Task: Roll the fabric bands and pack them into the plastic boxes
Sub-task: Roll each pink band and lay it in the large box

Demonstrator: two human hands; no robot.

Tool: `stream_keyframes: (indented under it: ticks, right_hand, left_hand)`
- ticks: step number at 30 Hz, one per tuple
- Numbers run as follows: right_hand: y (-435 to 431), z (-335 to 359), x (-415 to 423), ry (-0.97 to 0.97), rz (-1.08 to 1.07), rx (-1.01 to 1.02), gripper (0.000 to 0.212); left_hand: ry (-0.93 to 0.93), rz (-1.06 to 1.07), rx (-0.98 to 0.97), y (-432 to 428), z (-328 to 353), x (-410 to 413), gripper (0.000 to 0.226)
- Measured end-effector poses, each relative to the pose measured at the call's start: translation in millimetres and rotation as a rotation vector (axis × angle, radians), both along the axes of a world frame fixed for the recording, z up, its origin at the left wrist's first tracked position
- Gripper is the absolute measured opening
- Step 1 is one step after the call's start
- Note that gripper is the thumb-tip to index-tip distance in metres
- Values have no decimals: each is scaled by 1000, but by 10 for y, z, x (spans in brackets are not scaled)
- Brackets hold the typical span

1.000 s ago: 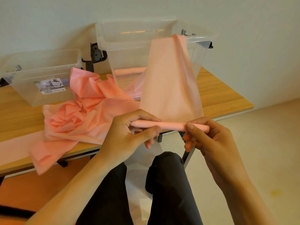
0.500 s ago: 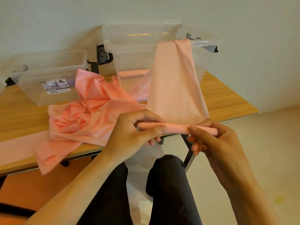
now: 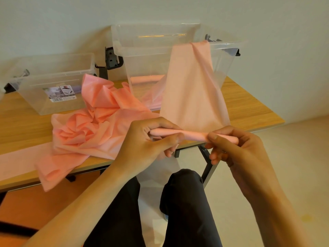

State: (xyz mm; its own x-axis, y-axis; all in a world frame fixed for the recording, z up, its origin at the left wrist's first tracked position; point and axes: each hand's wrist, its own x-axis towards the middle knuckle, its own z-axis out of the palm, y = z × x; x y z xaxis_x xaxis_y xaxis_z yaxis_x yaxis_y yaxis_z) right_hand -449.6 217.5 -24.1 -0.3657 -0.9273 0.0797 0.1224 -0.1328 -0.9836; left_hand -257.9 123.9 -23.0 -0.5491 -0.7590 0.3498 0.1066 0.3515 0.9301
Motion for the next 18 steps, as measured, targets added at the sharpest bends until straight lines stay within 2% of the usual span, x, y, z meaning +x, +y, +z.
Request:
stream_keyframes:
  ticks: [6,12,18]
  right_hand:
    - [-22,40,-18,76,24,-26,30]
    - [-51,31,-28,18,17,4,27]
    - [-35,50,-31,97,30,-51,30]
  left_hand:
    - [55,36,61,1,9,-12,7]
    - [9,52,-28,-69,-7,32,19]
    - [58,51,-4,-52,22,11,8]
